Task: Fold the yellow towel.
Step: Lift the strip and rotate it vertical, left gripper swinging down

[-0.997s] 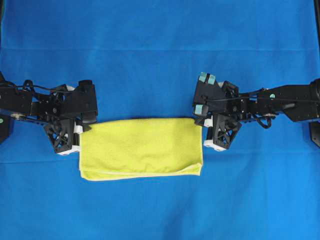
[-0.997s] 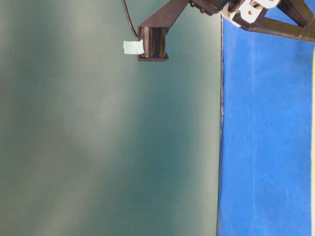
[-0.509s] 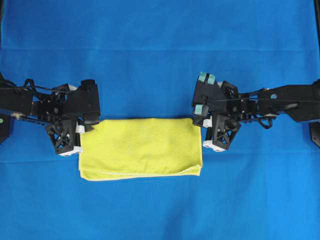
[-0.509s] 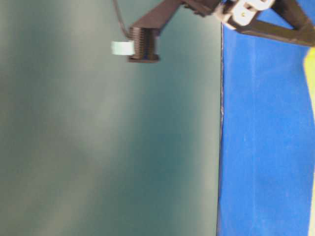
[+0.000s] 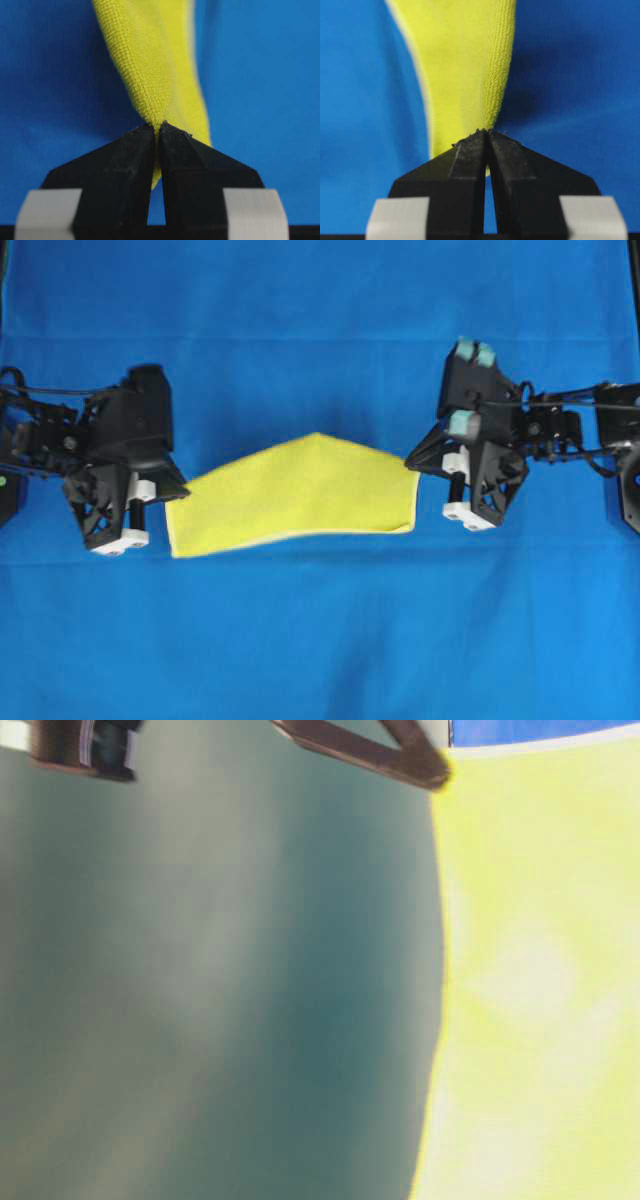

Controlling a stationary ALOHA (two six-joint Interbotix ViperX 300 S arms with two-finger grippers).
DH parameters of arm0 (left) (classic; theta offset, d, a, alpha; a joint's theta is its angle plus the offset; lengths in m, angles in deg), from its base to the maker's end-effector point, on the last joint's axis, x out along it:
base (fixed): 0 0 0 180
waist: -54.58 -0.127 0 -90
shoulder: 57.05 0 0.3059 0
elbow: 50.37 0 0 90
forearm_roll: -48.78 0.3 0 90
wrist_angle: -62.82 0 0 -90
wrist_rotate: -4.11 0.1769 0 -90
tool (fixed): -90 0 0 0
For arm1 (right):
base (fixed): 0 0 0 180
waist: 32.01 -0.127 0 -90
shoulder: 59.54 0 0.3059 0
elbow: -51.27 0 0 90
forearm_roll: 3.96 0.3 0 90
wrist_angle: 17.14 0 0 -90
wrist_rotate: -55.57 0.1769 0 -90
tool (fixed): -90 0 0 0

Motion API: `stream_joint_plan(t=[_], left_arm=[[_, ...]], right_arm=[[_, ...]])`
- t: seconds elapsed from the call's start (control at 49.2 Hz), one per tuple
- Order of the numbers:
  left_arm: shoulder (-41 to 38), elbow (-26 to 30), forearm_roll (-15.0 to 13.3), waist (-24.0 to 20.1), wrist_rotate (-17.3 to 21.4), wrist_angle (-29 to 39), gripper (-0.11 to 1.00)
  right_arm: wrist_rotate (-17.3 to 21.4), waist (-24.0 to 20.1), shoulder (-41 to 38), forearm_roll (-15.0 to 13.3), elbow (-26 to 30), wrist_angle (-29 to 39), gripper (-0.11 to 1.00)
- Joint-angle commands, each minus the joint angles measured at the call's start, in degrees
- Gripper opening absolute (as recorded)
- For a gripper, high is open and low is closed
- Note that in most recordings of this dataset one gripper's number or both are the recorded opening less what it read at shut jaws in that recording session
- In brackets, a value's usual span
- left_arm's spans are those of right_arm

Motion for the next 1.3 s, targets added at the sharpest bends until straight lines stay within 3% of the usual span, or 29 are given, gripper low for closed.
stream_joint_plan(t=[0.0, 0.203, 0.407, 0.692, 0.956, 1.098, 1.282], left_arm=[[1.58, 0.79, -0.09, 0.18, -0.09, -0.26, 0.01], [1.58, 0.62, -0.09, 0.70, -0.18, -1.23, 0.01], [0.35, 1.14, -0.09, 3.34, -0.18, -4.92, 0.01], [-7.29, 6.15, 0.00, 8.09, 1.05, -15.21, 0.01], [-18.46, 16.96, 0.00, 10.90, 7.21, -20.04, 0.01], [-23.29, 22.50, 0.00, 11.07, 10.90, -20.21, 0.01], [-27.16, 25.75, 0.00, 10.63, 13.71, -20.30, 0.01]], right_arm=[[0.35, 0.26, 1.05, -0.18, 0.53, -0.09, 0.01], [1.05, 2.46, 0.97, -0.44, 0.53, -0.18, 0.01], [1.05, 8.53, 0.97, -1.05, 0.62, -0.26, 0.01], [0.97, 18.54, 0.00, -5.80, 2.02, -3.60, 0.01], [0.53, 24.26, -4.48, -8.53, 6.94, -6.06, 0.01], [0.35, 24.79, -7.73, -9.76, 10.63, -6.24, 0.01], [0.26, 24.79, -10.02, -10.55, 13.36, -6.15, 0.01]])
